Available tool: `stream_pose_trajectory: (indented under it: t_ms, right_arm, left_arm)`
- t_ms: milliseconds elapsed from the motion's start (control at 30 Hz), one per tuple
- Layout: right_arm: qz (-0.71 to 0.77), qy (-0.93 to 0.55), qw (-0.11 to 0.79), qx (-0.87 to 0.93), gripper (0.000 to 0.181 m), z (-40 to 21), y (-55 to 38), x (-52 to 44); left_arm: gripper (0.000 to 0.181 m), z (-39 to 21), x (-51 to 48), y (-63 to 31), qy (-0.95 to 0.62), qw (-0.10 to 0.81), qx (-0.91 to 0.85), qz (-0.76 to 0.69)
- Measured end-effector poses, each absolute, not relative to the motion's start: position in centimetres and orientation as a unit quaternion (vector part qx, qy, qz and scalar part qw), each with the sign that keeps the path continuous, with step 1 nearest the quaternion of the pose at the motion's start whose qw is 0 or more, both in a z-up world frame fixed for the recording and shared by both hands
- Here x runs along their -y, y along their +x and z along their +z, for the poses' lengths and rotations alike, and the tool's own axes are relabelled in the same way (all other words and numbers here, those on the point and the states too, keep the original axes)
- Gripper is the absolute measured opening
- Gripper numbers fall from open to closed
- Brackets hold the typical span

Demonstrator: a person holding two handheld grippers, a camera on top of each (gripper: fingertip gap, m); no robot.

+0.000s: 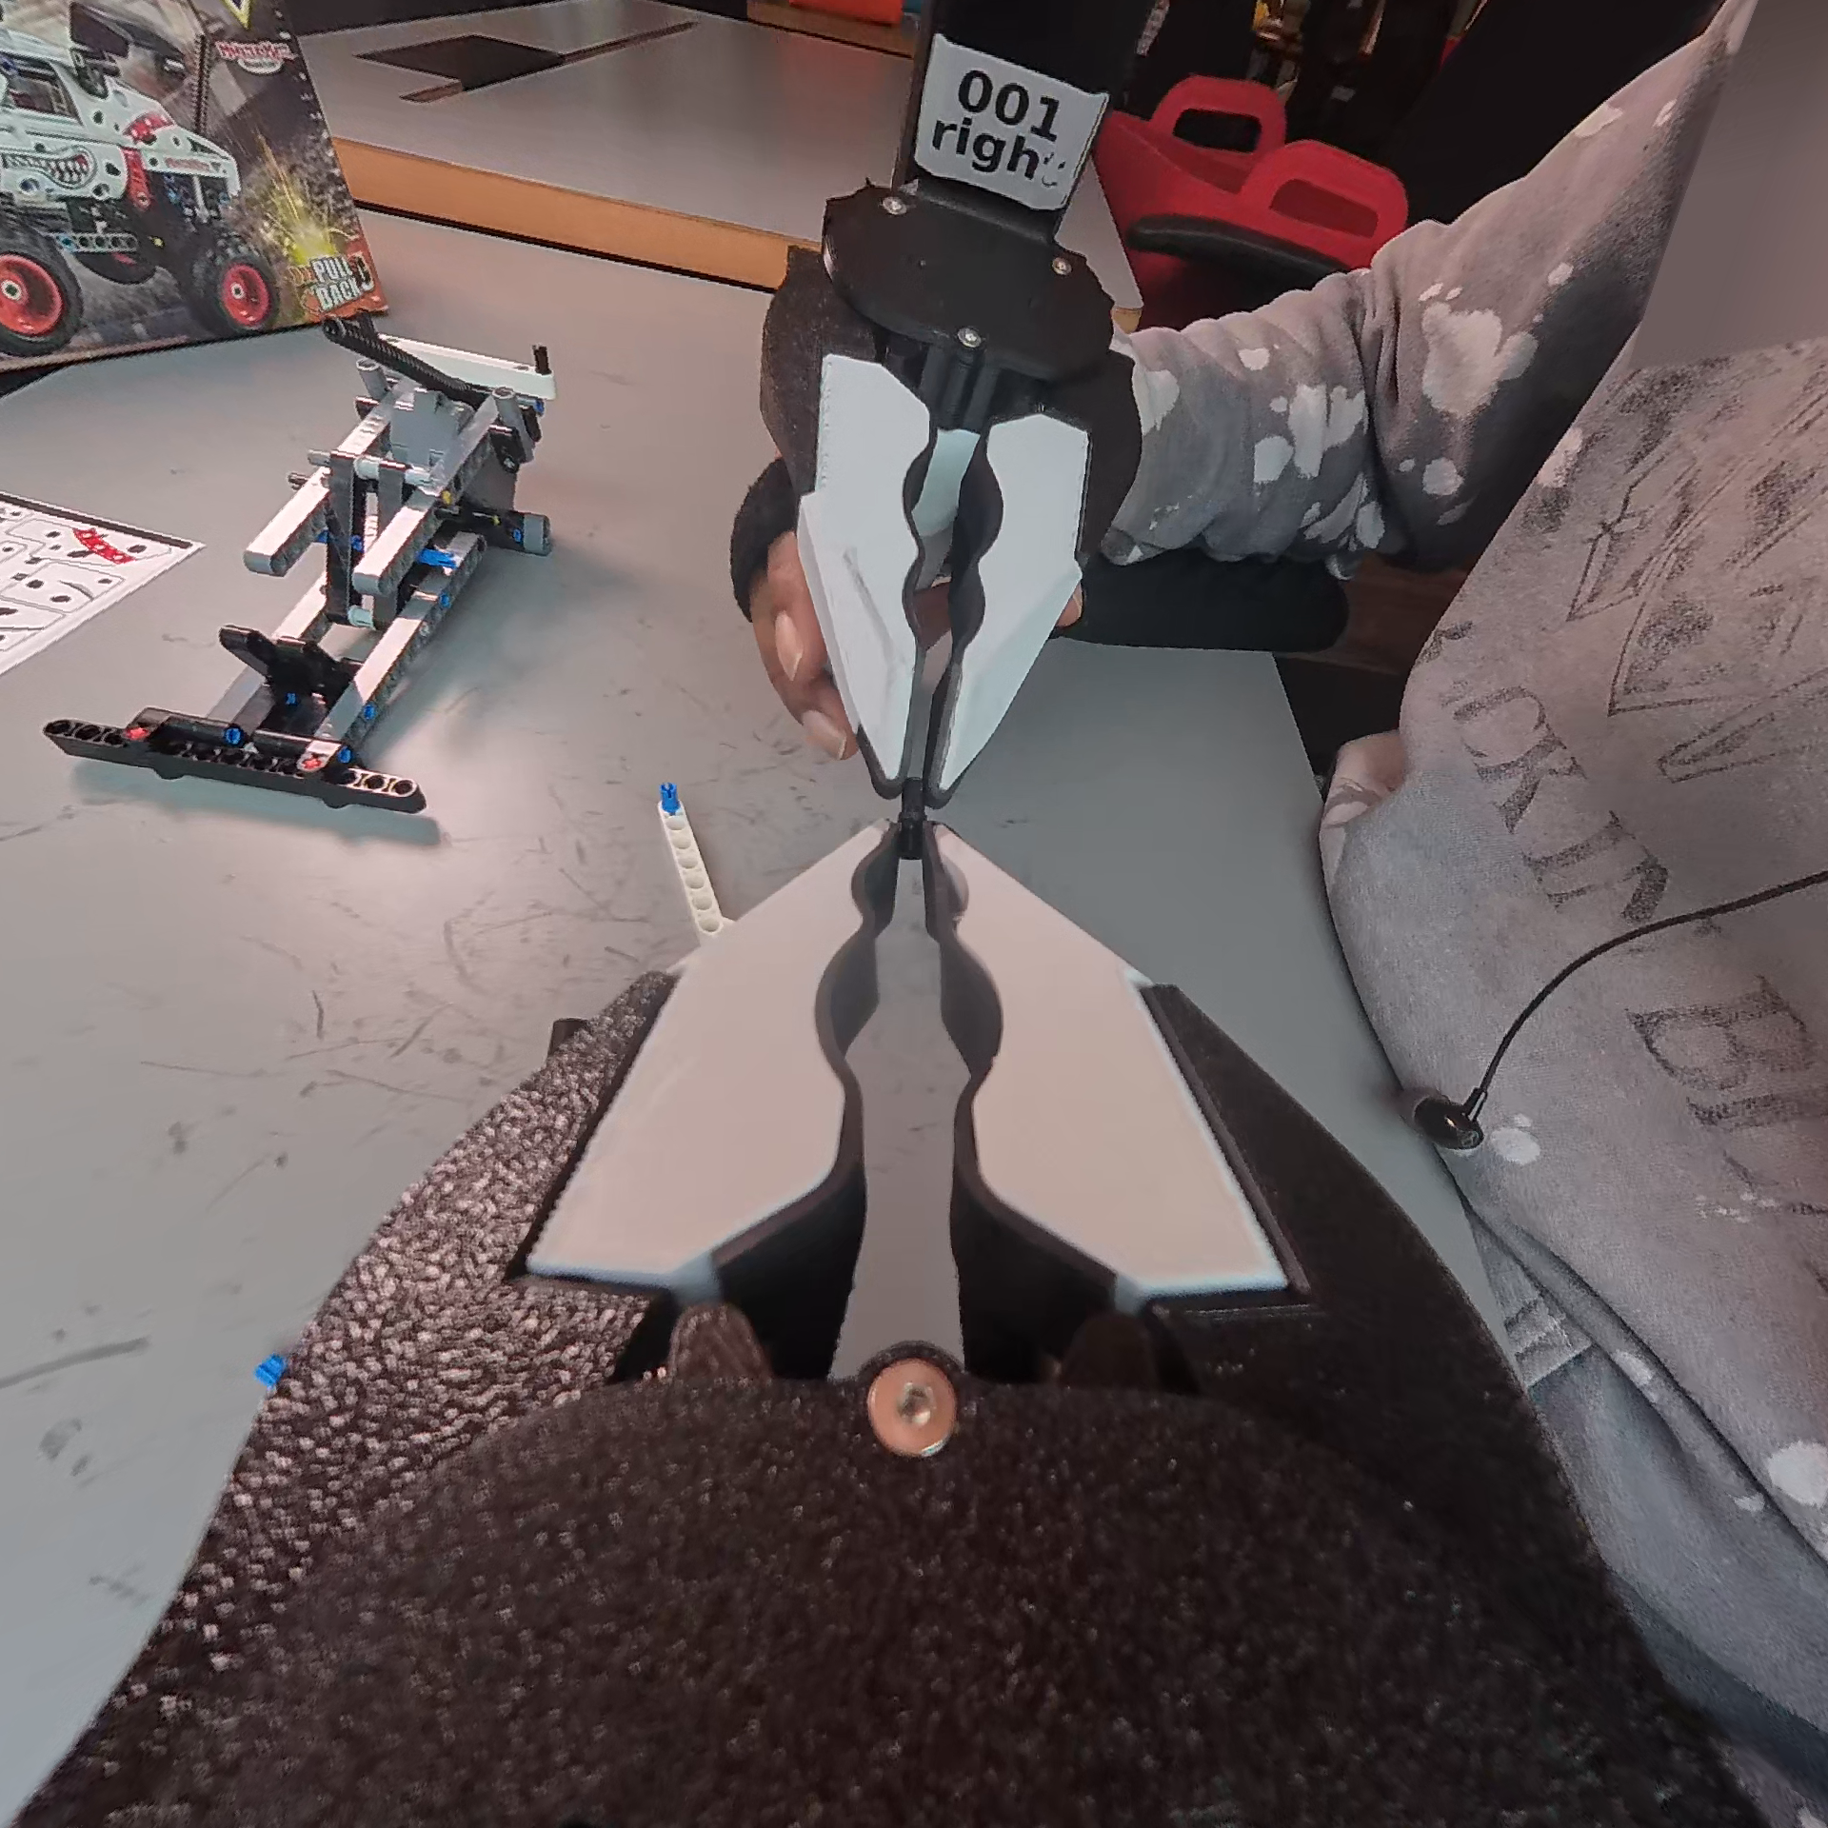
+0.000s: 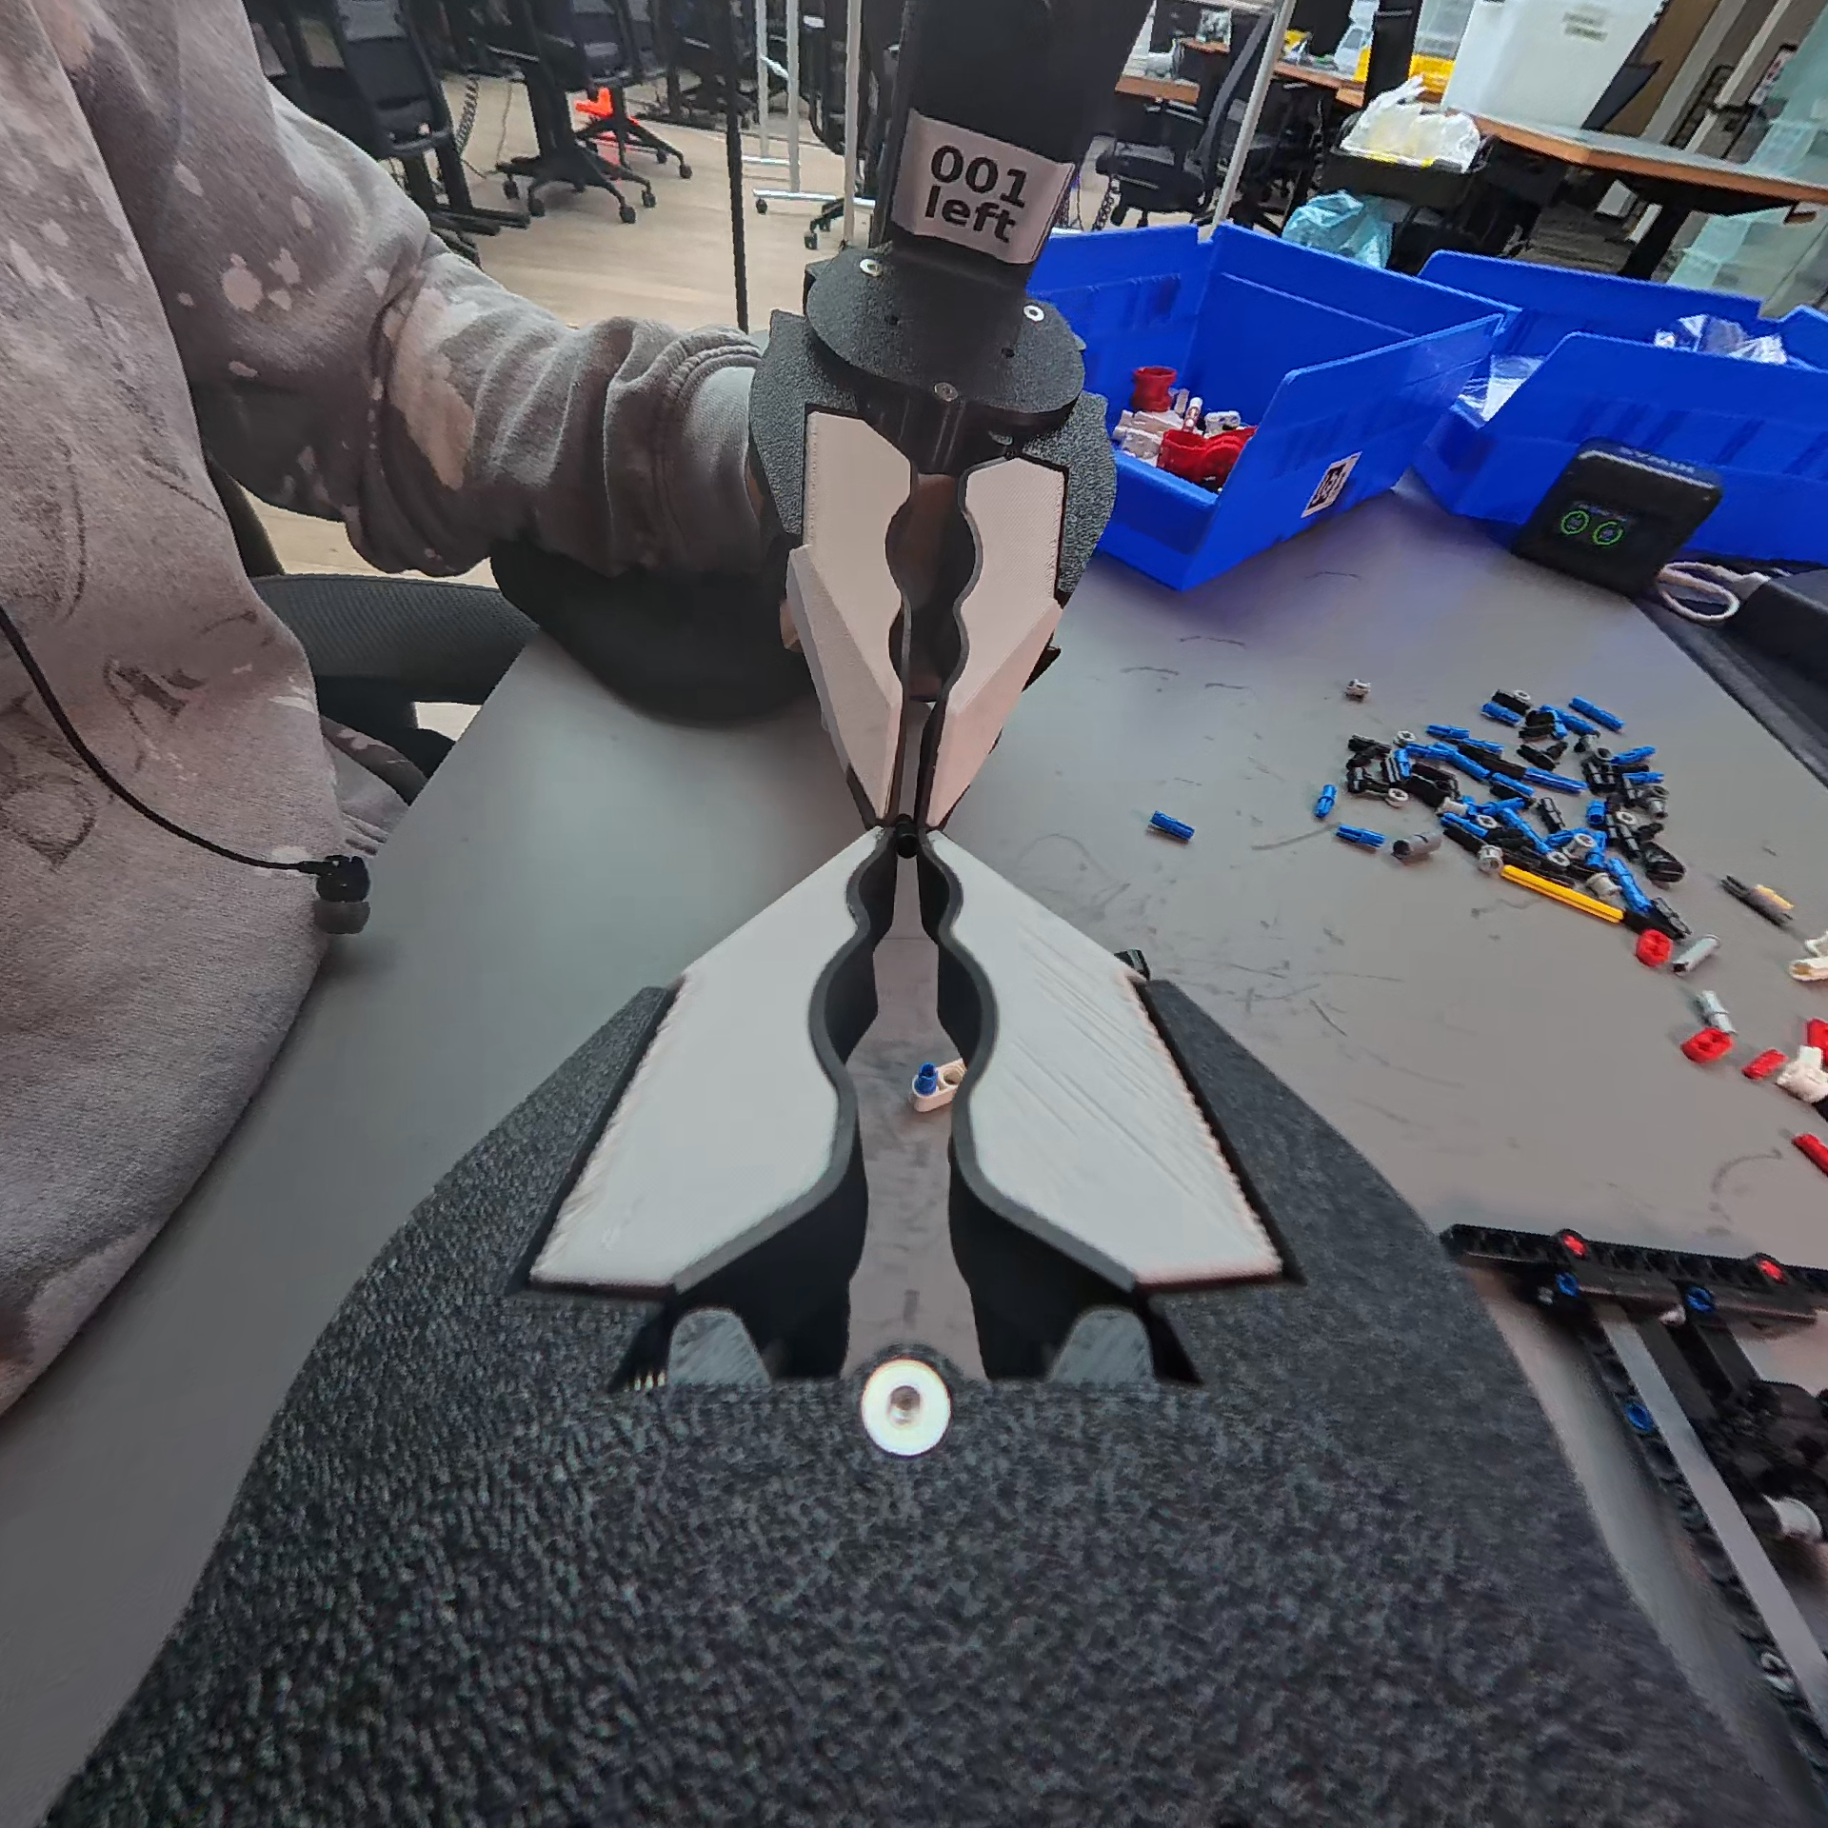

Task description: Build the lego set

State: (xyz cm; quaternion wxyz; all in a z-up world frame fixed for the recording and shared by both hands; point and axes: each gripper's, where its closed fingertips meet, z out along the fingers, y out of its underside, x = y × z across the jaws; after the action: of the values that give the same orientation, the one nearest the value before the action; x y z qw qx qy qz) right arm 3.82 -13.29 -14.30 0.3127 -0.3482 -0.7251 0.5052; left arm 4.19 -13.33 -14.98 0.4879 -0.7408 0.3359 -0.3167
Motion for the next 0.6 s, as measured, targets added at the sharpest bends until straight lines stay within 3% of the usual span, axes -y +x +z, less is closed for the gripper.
stream_pose_trajectory:
  t_ms: [600]
  right_arm:
    - [0.527, -0.372, 0.291, 0.707, 0.004, -13.91, 3.51, 13.01]
  left_arm:
    - [0.004, -14.62, 13.02, 3.93, -0.738, 0.509, -0.331, -0.295]
